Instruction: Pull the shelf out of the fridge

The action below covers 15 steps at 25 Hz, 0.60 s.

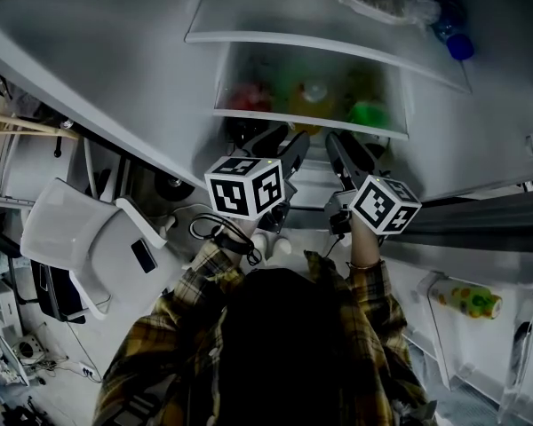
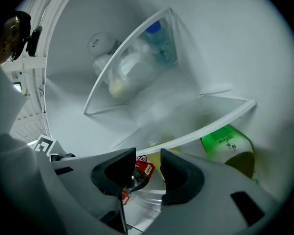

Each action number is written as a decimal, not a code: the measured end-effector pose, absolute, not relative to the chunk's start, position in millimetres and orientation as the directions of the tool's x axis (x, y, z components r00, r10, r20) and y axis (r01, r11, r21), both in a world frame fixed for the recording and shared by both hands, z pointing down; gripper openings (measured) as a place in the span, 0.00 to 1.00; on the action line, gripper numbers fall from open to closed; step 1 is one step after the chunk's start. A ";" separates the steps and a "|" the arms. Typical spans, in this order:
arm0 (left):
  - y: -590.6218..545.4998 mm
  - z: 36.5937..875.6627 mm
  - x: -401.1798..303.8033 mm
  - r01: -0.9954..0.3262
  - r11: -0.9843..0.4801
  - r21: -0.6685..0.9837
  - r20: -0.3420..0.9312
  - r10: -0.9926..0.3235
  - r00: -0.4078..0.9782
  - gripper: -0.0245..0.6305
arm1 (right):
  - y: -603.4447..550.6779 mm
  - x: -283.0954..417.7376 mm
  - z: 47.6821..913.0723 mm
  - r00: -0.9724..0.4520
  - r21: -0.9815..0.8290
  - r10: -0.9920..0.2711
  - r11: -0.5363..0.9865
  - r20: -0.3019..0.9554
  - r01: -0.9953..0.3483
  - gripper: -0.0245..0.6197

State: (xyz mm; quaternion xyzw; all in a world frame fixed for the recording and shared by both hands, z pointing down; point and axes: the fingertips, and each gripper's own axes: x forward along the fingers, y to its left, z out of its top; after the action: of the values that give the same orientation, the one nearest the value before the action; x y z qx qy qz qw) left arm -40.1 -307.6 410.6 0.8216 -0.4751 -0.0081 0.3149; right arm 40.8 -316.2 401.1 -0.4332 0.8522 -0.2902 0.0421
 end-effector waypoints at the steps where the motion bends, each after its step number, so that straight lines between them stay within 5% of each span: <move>1: -309.0 411.3 -40.0 -0.764 -0.342 0.547 0.279 -0.787 0.551 0.30 | -317.6 40.4 401.4 -0.625 -0.545 -0.761 0.454 0.174 -0.705 0.27; 15: -335.0 419.0 -41.0 -0.635 -0.246 0.732 0.219 -0.797 0.562 0.30 | -335.3 42.0 415.7 -0.642 -0.703 -0.752 0.377 0.149 -0.604 0.27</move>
State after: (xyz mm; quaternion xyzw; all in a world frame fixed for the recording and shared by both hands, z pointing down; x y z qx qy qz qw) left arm -41.0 -335.0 419.0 0.7832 -0.4572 -0.0993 0.4096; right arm 42.0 -335.3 415.7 -0.4113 0.8239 -0.3774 0.0982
